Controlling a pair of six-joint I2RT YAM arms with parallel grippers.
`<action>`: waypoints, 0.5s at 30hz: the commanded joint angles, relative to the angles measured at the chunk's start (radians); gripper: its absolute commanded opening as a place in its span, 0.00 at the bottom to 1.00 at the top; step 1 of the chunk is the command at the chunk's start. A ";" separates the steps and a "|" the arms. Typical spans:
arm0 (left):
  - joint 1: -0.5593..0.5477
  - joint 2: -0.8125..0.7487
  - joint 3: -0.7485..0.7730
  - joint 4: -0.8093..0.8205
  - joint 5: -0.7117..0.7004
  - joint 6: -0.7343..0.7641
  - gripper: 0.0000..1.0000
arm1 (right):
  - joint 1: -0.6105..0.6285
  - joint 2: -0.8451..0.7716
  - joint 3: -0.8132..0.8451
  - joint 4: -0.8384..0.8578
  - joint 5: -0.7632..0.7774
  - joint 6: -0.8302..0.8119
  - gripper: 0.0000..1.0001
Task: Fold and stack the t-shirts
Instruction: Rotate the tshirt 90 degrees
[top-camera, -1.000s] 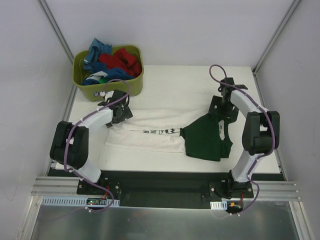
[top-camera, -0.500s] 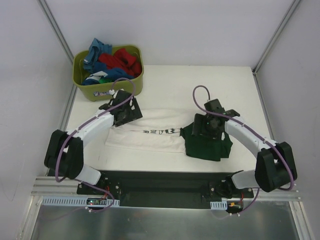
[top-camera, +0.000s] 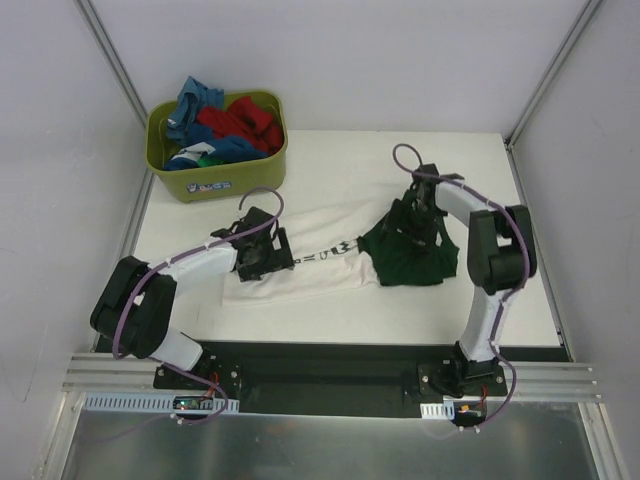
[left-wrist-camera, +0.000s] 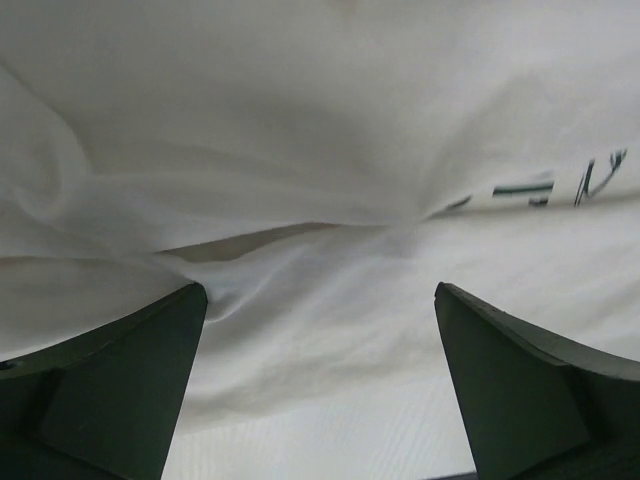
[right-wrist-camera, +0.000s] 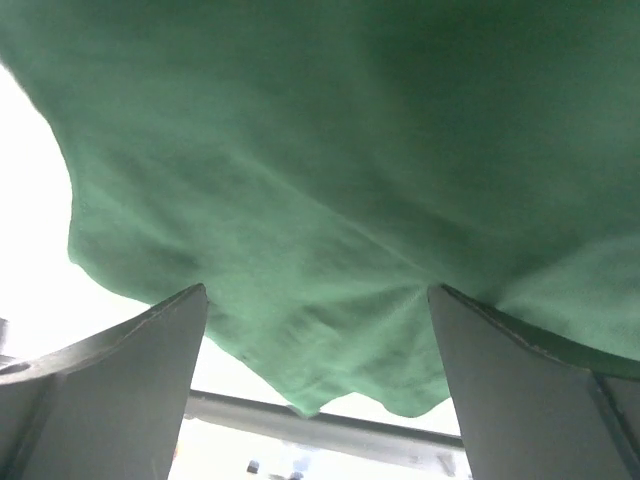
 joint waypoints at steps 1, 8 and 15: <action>-0.109 -0.055 -0.087 0.004 0.139 -0.143 0.99 | -0.024 0.252 0.374 -0.094 0.007 -0.123 0.97; -0.277 0.010 -0.040 0.090 0.171 -0.294 0.99 | -0.022 0.628 0.908 -0.188 -0.077 -0.065 0.97; -0.449 0.218 0.207 0.127 0.239 -0.342 0.99 | -0.027 0.643 1.016 -0.084 -0.187 0.040 0.97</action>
